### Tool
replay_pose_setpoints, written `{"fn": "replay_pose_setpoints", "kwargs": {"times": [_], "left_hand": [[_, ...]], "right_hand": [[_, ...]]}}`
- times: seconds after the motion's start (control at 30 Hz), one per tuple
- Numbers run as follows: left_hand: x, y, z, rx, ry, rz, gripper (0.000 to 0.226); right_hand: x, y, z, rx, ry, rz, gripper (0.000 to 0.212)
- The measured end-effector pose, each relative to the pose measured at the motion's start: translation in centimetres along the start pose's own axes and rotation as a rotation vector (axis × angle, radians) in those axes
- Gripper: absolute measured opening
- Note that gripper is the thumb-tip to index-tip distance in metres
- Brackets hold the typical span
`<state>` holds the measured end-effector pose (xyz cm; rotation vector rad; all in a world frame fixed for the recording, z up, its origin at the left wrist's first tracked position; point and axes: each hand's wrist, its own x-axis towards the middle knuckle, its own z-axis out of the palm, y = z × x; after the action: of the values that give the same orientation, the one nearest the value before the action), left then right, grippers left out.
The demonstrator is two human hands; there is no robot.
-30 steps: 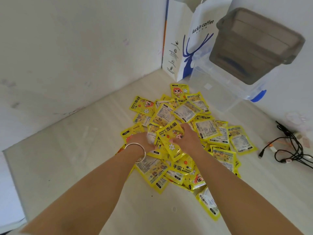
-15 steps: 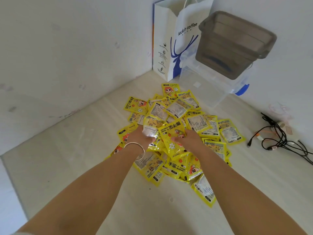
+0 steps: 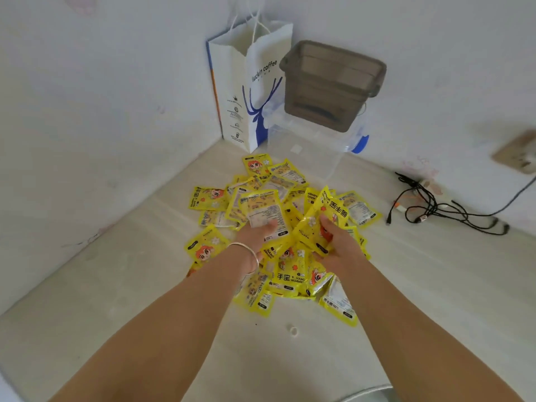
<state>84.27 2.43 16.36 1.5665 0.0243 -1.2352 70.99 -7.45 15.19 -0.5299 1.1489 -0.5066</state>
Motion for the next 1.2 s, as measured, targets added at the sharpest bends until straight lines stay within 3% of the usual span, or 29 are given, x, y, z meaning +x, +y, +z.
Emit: {"fn": "replay_pose_setpoints", "kwargs": {"times": [0.07, 0.13, 0.3, 0.47, 0.57, 0.63, 0.73, 0.83, 0.97, 1.1, 1.2], "left_hand": [[-0.5, -0.4, 2.9, 0.001, -0.050, -0.001, 0.063], [-1.4, -1.5, 6.2, 0.045, -0.140, 0.003, 0.054], [-5.4, -6.3, 14.6, 0.228, -0.478, 0.075, 0.036], [-11.0, -12.0, 22.7, 0.376, -0.697, -0.001, 0.013], [-14.5, -16.2, 27.9, 0.581, -0.751, 0.009, 0.023], [-19.3, -21.4, 33.6, 0.773, -0.806, 0.020, 0.026], [-19.9, -23.3, 35.4, 0.804, -0.811, 0.063, 0.028], [-22.9, -29.4, 40.1, 0.918, -0.876, 0.075, 0.033], [-26.3, -36.2, 45.2, 1.041, -0.928, 0.060, 0.027], [-27.3, -41.6, 49.8, 1.161, -0.920, 0.036, 0.032], [-27.4, -45.2, 53.4, 1.232, -0.980, -0.078, 0.021]], "right_hand": [[-1.1, -0.3, -2.4, 0.077, 0.016, -0.040, 0.014], [-2.3, -0.5, -5.5, 0.152, 0.061, -0.081, 0.025], [-6.7, -0.6, -14.7, 0.308, 0.171, -0.176, 0.015], [-11.8, 0.0, -25.3, 0.404, 0.367, -0.253, 0.034], [-15.6, 0.4, -32.4, 0.478, 0.431, -0.319, 0.028], [-19.2, 1.1, -41.0, 0.520, 0.528, -0.371, 0.032], [-20.9, 1.7, -43.4, 0.498, 0.538, -0.355, 0.024], [-24.5, 2.9, -50.5, 0.564, 0.622, -0.344, 0.013], [-27.4, 5.3, -57.9, 0.666, 0.703, -0.329, 0.030], [-28.6, 6.7, -63.4, 0.781, 0.758, -0.302, 0.008], [-28.6, 7.8, -67.1, 0.889, 0.845, -0.259, 0.005]]}}
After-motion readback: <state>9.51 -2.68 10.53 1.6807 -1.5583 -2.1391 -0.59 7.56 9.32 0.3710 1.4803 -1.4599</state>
